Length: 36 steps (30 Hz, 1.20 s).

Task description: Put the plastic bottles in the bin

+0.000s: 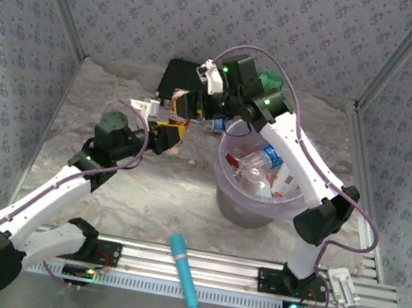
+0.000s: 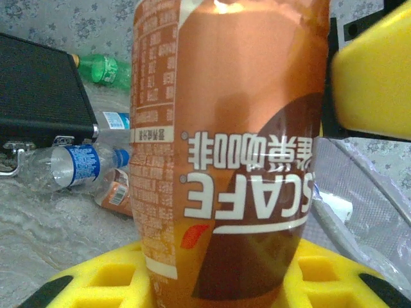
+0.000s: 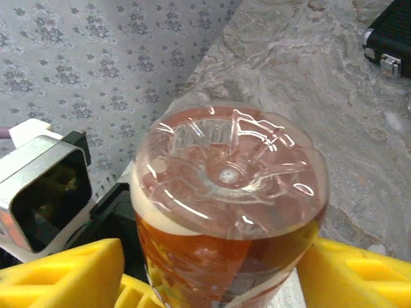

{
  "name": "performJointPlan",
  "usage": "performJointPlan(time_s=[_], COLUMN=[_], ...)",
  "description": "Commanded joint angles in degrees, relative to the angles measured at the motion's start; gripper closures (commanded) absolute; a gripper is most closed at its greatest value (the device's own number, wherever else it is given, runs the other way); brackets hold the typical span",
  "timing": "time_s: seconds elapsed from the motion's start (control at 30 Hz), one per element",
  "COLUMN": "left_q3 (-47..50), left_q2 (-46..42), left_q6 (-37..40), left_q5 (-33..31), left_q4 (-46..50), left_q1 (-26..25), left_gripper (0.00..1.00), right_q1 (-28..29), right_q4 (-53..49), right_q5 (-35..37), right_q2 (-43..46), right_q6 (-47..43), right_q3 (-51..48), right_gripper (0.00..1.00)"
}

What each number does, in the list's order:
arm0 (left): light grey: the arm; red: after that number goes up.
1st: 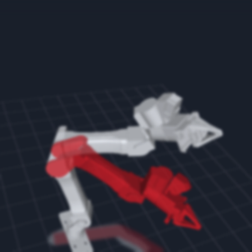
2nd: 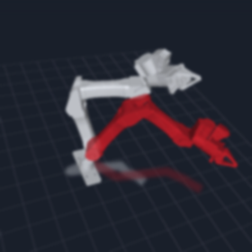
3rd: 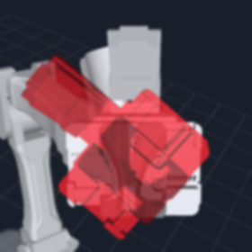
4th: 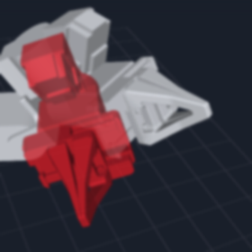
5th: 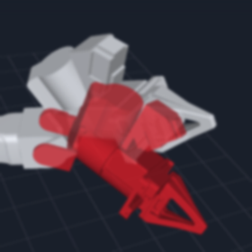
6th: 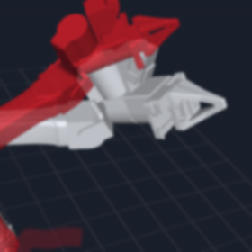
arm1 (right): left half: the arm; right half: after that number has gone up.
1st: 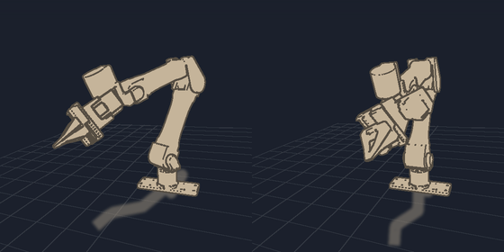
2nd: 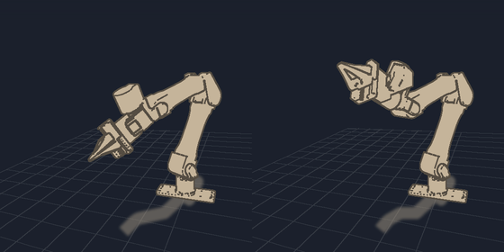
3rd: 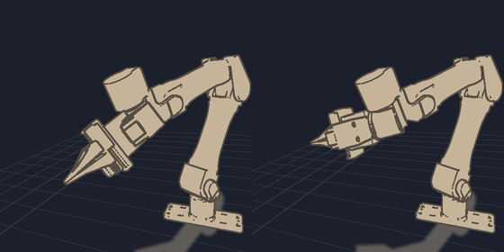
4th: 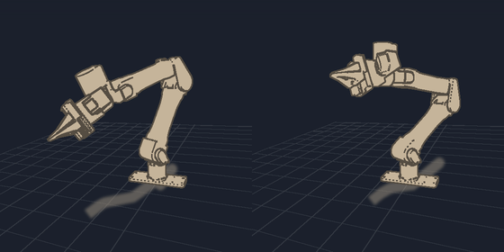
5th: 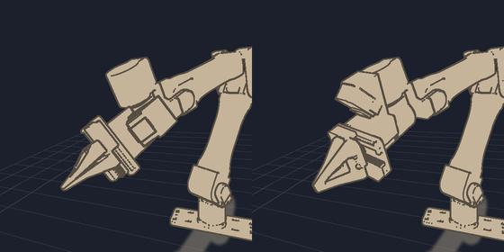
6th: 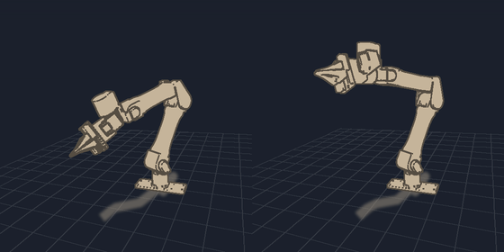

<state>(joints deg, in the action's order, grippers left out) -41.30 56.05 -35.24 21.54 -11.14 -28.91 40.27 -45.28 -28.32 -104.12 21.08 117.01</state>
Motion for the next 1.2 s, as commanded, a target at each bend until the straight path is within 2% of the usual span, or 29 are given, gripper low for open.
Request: performJointPlan(time_s=[0.0,0.27,0.53,0.73,0.97,1.17], left_q3=[-1.24,-0.93,-0.8,-0.71,-0.74,-1.2], left_q2=[0.2,0.24,-0.5,-1.21,-1.62,-3.46], left_q6=[0.39,0.54,1.25,1.8,2.42,4.59], left_q5=[2.3,2.45,2.03,1.49,1.22,0.98], left_q4=[-2.75,-2.34,-1.47,-0.7,0.05,3.34], left_q1=[-1.21,-1.42,-1.4,-1.4,-1.28,-1.23], left_gripper=[1.0,0.99,0.63,0.42,0.31,0.21], right_q1=[0.93,0.64,0.43,-0.08,-1.28,-5.61], right_q4=[0.76,1.17,1.25,1.25,0.28,-2.8], right_q5=[-2.86,-2.49,-2.11,-1.96,-1.37,-0.04], right_q2=[-0.39,-0.48,-0.5,-0.47,0.85,5.0], right_q6=[-0.07,-0.16,-0.47,-0.6,-1.47,-3.25], right_q3=[1.99,1.73,2.2,2.26,2.52,3.81], right_gripper=[0.35,0.46,0.51,0.52,0.53,0.53])
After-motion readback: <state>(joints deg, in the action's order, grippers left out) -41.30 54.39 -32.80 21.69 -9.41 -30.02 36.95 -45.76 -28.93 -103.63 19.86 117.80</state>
